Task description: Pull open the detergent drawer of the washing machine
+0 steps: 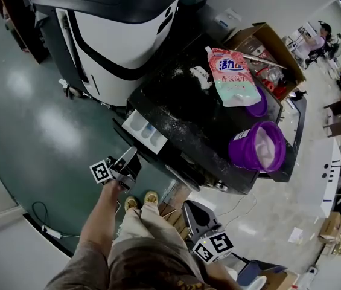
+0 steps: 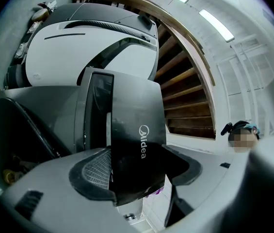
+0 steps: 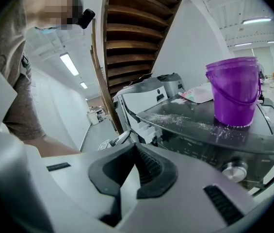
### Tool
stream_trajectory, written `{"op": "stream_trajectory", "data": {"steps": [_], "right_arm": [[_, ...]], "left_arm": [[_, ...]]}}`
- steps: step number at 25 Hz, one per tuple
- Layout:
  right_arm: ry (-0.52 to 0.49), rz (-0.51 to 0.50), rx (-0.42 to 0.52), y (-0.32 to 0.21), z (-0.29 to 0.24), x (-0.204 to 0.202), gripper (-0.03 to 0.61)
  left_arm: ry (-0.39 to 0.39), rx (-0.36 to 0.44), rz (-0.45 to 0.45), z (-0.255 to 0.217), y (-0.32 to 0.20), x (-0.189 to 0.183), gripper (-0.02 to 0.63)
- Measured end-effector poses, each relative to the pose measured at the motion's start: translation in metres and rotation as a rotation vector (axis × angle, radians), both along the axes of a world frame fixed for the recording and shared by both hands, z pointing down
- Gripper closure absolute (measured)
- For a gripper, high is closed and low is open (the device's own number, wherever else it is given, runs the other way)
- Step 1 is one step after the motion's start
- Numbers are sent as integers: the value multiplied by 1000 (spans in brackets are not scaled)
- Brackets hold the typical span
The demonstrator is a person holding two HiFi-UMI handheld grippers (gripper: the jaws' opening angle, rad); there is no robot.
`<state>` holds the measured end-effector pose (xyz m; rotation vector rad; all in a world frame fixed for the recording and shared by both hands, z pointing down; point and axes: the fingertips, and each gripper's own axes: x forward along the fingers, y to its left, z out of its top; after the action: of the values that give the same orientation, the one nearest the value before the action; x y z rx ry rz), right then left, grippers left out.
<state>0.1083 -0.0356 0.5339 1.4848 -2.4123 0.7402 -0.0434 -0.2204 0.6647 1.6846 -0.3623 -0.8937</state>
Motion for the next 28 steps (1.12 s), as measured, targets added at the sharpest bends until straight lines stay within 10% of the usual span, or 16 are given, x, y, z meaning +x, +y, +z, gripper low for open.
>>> {"op": "stream_trajectory", "data": {"steps": [28], "right_arm": [[2, -55, -9, 24, 5, -29, 577]], "left_arm": [[-13, 13, 15, 0, 50, -38, 292]]}}
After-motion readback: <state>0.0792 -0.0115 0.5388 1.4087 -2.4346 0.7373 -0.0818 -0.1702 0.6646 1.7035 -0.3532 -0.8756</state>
